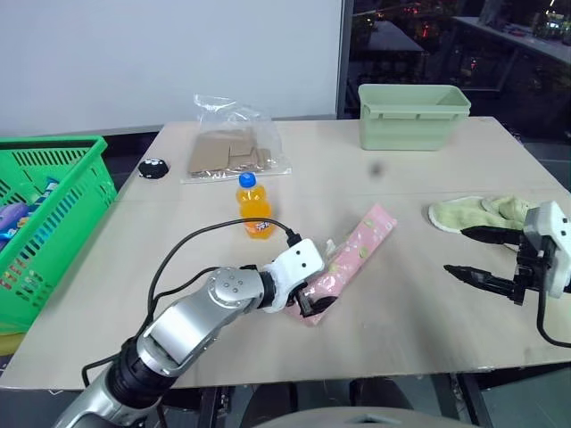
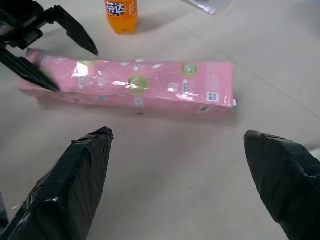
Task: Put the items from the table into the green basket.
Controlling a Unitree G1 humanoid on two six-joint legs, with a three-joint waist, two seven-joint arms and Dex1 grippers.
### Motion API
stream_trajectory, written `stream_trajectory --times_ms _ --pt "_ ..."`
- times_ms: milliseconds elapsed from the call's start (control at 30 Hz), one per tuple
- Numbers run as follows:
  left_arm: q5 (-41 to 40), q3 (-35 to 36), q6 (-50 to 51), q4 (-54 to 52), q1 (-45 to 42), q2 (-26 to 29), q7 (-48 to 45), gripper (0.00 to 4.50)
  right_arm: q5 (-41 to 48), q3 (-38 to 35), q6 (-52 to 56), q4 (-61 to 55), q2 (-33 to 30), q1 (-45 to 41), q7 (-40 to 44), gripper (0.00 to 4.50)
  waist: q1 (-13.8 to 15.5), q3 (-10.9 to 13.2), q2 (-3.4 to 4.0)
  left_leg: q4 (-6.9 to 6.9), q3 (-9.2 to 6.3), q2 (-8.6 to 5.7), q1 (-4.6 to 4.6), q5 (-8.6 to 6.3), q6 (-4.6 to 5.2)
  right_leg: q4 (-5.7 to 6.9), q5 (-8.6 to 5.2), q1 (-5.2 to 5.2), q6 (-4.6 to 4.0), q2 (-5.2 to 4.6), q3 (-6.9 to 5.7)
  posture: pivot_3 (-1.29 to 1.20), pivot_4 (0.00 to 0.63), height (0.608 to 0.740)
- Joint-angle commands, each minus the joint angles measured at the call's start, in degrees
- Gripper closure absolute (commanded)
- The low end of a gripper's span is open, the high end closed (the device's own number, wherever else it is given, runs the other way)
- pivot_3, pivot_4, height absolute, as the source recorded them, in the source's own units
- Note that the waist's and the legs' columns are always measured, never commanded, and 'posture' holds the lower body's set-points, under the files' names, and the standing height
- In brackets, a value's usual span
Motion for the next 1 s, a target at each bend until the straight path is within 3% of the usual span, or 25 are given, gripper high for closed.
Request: stream_trajectory --times_ms 33,133,167,233,500,1000 --pt "4.6 0.9 3.8 4.0 0.3 0.3 3.9 0.00 1.9 -2.4 1.2 -2.2 -2.3 0.9 2.2 0.04 -0.4 0.0 0.01 0.00 -0.02 0.00 0.01 -0.02 -0.03 -0.02 0.00 0.03 0.00 -0.01 -0.01 -0.14 0.000 0.740" --pt "4.2 1.9 5.1 3.7 0.6 -0.4 4.2 0.00 1.7 -2.1 1.2 -1.9 -2.6 1.6 2.4 0.04 -1.0 -0.1 -0.05 0.00 -0.03 -0.01 0.05 -0.02 -0.03 -0.04 0.00 0.06 0.00 -0.01 0.00 -0.14 0.000 0.740" --pt "4.0 2.4 5.3 3.6 0.6 -0.7 4.1 0.53 1.6 -1.9 1.0 -1.6 -2.5 1.5 2.3 0.00 -1.2 -0.1 -0.04 0.00 -0.03 -0.01 0.06 -0.02 -0.03 -0.04 0.00 0.07 0.00 -0.01 0.00 -0.14 0.000 0.740" --pt "3.8 3.0 6.1 3.2 0.5 -0.9 4.2 1.02 1.6 -1.7 0.9 -1.3 -2.4 1.2 2.2 0.00 -1.4 -0.1 -0.05 0.00 -0.03 -0.01 0.05 -0.01 -0.02 -0.03 0.01 0.08 0.01 -0.01 0.00 -0.14 0.000 0.740" --pt "4.3 5.0 6.6 2.2 0.6 -0.2 3.9 4.41 1.5 -1.0 0.0 -0.6 -1.8 0.9 2.5 0.00 -1.7 -0.1 -0.08 -0.06 -0.13 -0.02 -0.01 0.03 0.06 -0.02 0.00 0.06 0.01 0.02 -0.04 -0.12 0.000 0.740" --pt "0.2 13.2 -1.2 2.2 0.0 -3.6 -1.1 4.49 0.5 0.4 -1.9 1.6 -1.0 -0.6 2.9 0.00 -1.6 0.1 -0.21 -0.13 -0.10 -0.03 -0.19 0.03 0.07 -0.06 0.00 -0.12 0.01 -0.01 -0.03 -0.12 0.000 0.740"
